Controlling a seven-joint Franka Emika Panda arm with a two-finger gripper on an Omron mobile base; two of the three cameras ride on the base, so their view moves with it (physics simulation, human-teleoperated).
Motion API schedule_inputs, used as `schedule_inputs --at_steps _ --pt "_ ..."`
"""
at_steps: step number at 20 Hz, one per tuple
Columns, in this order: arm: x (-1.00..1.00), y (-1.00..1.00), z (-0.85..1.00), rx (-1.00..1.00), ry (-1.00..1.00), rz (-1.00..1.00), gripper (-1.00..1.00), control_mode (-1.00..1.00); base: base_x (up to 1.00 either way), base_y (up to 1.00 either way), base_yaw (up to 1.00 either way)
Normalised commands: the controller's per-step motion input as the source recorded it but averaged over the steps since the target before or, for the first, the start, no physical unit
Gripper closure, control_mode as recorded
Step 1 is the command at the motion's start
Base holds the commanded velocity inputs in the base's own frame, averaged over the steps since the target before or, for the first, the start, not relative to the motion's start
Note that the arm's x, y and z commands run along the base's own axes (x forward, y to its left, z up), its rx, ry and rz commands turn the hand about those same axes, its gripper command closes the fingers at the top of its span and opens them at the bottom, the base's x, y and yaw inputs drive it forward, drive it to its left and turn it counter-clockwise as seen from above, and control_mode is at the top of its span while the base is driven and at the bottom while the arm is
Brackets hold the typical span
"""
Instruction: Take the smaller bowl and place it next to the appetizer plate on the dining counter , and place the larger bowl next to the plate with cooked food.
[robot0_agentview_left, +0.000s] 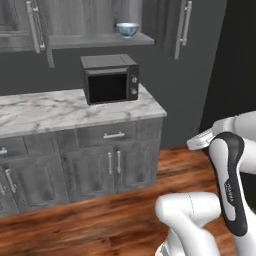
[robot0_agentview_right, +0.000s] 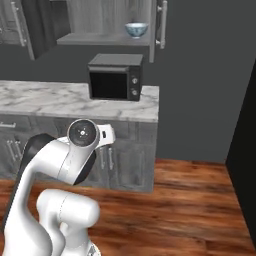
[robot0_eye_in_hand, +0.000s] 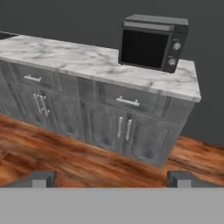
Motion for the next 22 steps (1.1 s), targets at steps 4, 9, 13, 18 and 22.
schedule_inputs --at_steps 4,9,13,18,22 --pt "0.0 0.0 0.0 0.0 0.0 0.0 -1.0 1.0 0.55 0.75 0.0" --pt "0.0 0.0 0.0 0.0 0.0 0.0 -1.0 1.0 0.61 0.46 -0.01" --pt "0.0 0.0 0.0 0.0 0.0 0.0 -1.0 1.0 0.86 0.06 -0.06" --pt "0.0 0.0 0.0 0.0 0.0 0.0 -1.0 1.0 0.97 0.05 -0.08" --pt "0.0 0.0 0.0 0.0 0.0 0.0 -1.0 1.0 0.97 0.06 -0.1"
